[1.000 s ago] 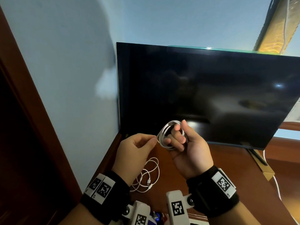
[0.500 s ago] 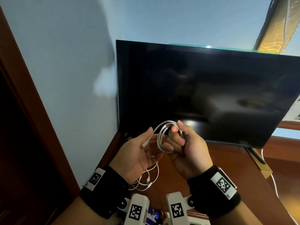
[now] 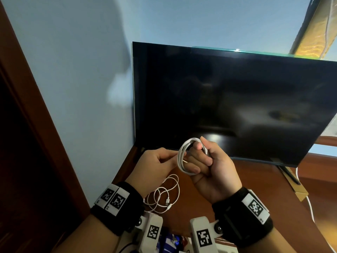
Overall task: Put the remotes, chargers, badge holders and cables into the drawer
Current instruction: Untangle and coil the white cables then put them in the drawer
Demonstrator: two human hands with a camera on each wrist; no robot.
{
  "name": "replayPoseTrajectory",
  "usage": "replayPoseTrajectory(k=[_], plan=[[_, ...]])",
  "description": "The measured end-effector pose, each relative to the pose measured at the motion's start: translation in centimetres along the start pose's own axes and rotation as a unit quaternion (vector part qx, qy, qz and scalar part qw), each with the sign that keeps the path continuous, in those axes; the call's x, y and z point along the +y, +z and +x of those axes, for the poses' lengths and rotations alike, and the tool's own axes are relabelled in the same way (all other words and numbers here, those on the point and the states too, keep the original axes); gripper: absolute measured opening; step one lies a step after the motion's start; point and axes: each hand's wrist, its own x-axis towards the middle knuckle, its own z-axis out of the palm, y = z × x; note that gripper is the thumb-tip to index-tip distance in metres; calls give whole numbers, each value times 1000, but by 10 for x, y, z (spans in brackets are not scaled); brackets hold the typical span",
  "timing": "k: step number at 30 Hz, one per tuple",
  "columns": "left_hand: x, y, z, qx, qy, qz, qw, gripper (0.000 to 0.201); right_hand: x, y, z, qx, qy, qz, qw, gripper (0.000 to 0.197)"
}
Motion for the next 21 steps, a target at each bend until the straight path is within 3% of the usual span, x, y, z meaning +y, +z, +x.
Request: replayPoseTrajectory(k=[3,9,14,18,21], plan=[[1,-4,1,14,-4,20,1000,20,-1,-2,0,22,5,-15,1000,33],[1,-3,5,-14,-80,-100,992,23,4,-8,-2,74,2,-54,996,38],[-1,5,9,-30,-120,-224,967,25,10,-15,-3,108,-5,-115,987,37],[-5,8,10,-22,-130,-265,955,37,8,-18,-3,129,-9,-111,985,36],[-9,11,13,0,-137,-272,953,31,8,-19,-5,132,-8,-104,986,37]])
